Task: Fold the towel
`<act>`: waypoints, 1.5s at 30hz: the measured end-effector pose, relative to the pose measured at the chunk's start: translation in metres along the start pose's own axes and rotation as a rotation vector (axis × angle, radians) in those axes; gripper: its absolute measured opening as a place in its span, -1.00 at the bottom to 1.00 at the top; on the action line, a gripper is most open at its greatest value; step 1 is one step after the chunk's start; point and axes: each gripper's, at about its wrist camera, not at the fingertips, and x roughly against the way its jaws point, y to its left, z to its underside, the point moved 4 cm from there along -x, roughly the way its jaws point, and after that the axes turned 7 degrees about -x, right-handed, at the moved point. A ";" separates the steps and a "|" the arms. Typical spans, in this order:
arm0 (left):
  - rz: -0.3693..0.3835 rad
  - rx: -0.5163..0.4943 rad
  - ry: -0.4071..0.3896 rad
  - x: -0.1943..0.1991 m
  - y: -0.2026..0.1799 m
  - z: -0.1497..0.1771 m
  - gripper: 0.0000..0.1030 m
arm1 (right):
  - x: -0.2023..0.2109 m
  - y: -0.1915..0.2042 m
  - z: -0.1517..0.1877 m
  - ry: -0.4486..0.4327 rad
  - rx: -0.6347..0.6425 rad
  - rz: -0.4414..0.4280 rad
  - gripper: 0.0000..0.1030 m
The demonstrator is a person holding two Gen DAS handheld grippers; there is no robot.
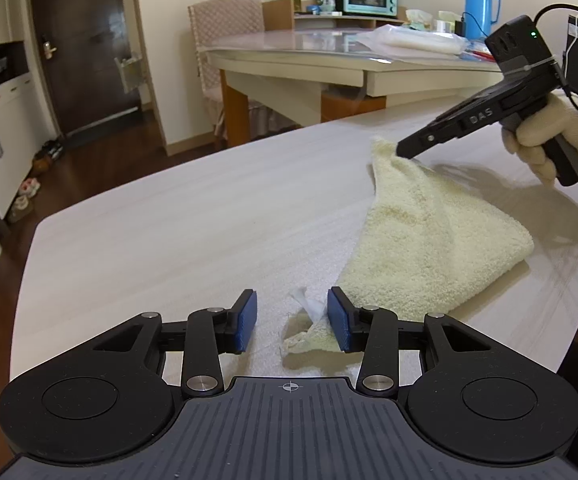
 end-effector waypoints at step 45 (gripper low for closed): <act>-0.144 0.014 -0.015 0.008 -0.017 0.008 -0.09 | 0.012 0.008 -0.010 -0.051 0.074 0.011 -0.62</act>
